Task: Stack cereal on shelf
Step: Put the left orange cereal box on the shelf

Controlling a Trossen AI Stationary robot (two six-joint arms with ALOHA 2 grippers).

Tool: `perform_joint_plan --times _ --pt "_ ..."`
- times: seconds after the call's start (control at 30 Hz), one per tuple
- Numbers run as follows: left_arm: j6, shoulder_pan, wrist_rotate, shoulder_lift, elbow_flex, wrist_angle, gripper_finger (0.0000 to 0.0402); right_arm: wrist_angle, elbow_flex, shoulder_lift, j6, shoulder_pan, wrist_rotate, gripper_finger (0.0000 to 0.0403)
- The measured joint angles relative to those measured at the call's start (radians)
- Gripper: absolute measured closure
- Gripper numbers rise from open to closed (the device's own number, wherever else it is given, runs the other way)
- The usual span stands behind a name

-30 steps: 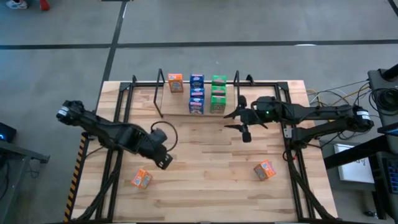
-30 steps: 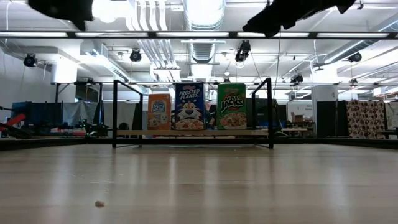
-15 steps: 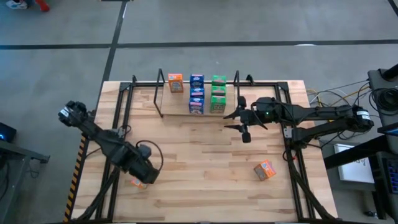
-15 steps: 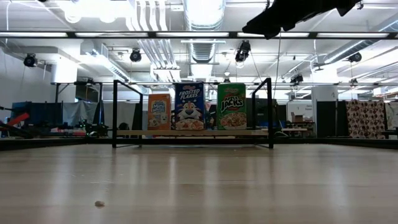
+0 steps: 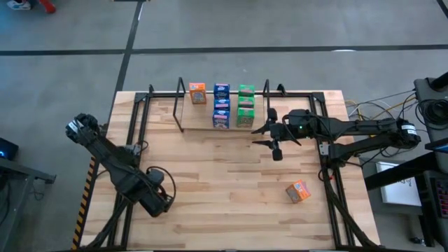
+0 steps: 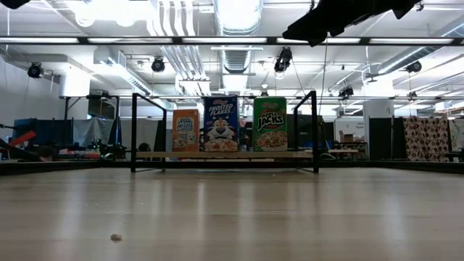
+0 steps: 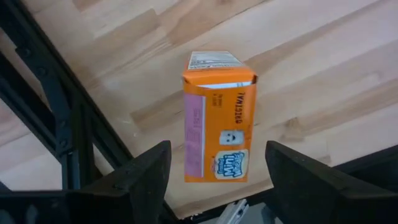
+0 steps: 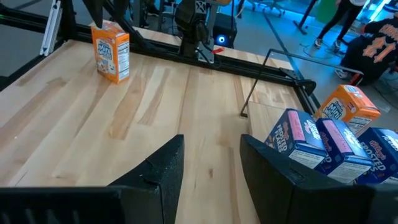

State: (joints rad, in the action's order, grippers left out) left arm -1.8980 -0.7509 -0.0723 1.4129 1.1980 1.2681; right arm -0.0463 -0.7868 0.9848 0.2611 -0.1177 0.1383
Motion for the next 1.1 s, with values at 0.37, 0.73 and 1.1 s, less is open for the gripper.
perform_joint_plan --times 0.37,0.73,1.1 --pt "0.001 0.000 0.001 0.000 -0.068 -0.063 0.0157 0.000 0.002 0.000 0.008 0.000 0.000 0.0257" --pt "0.007 0.000 0.002 0.000 -0.089 -0.107 0.0183 0.000 0.002 0.001 0.008 0.000 0.000 0.0257" --pt "0.018 0.007 0.001 0.000 -0.083 -0.117 0.0255 -0.001 0.002 0.001 0.008 0.000 0.000 0.0257"
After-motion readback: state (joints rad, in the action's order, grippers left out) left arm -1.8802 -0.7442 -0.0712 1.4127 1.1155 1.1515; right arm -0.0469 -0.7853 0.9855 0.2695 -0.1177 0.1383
